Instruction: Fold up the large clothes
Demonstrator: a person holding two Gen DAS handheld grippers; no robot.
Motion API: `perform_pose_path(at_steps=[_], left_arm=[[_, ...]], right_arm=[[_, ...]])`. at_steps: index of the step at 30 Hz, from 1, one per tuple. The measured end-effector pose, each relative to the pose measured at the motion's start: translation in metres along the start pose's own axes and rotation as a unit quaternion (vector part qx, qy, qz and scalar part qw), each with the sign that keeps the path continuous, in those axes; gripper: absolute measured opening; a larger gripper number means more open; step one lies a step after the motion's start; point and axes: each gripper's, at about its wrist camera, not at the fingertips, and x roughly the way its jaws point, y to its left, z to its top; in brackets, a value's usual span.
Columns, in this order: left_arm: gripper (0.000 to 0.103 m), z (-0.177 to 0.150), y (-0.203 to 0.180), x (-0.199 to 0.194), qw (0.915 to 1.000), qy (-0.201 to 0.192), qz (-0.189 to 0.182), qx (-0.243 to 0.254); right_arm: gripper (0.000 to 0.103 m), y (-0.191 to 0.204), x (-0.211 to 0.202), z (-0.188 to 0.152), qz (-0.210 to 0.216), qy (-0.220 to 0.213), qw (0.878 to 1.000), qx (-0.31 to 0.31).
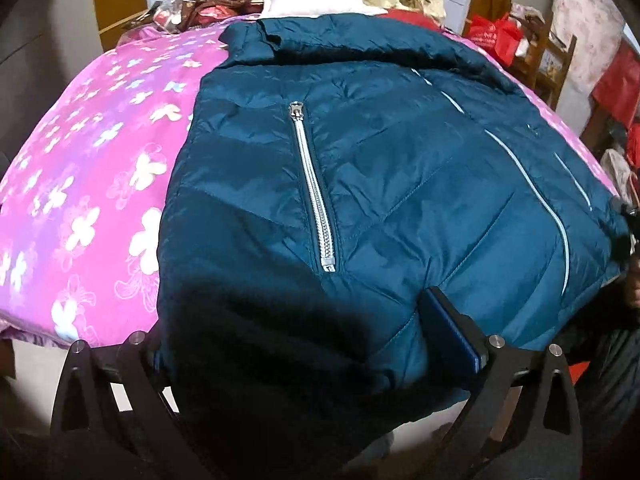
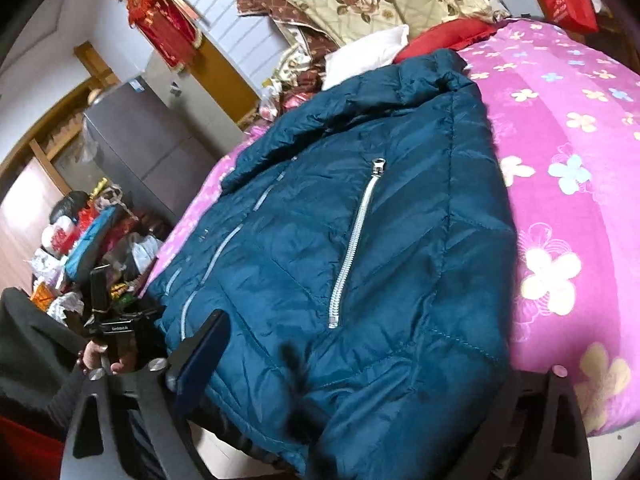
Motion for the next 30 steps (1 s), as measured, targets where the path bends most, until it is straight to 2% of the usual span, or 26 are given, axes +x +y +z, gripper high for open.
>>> perform_pose_path(at_steps=[2,3,4,5,7,9,16,24,30], left_arm=[[0.102,0.0,0.009,-0.003,0.9995,-0.009,-0.021,-0.024],[0.102,0.001,0.012,-0.005,0.9987,-0.014,-0.031,-0.038],[0.102,0.001,0.018,-0.007,0.9968,-0.022,-0.049,-0.059],[0.102,0.002,0.022,-0.008,0.9949,-0.028,-0.061,-0.075],[0.102,0.003,0.027,-0.008,0.9919,-0.033,-0.075,-0.097],[0.102,0.005,0.025,-0.008,0.9927,-0.03,-0.071,-0.093],[0.102,0.004,0.008,-0.003,0.998,-0.021,-0.015,-0.057],[0.102,0.001,0.019,-0.008,0.9933,-0.042,-0.046,-0.097],[0.1,0.003,0.019,-0.009,0.9922,-0.042,-0.034,-0.113]], right_arm=[[0.051,-0.009,-0.002,0.0,-0.02,-0.003,1.0,0.015],[0.045,-0.014,-0.003,0.0,-0.022,-0.005,0.999,0.027],[0.033,-0.017,-0.004,-0.001,-0.024,-0.005,0.999,0.033],[0.029,-0.021,-0.004,-0.001,-0.025,-0.006,0.999,0.04],[0.028,-0.02,-0.004,-0.001,-0.029,-0.007,0.999,0.035],[0.028,-0.018,-0.004,-0.001,-0.036,-0.011,0.999,0.027],[0.029,-0.025,-0.003,-0.002,-0.017,-0.019,0.999,0.045],[0.031,-0.029,-0.004,-0.001,-0.008,-0.018,0.998,0.054],[0.032,-0.018,-0.001,0.0,-0.036,-0.01,0.999,0.026]])
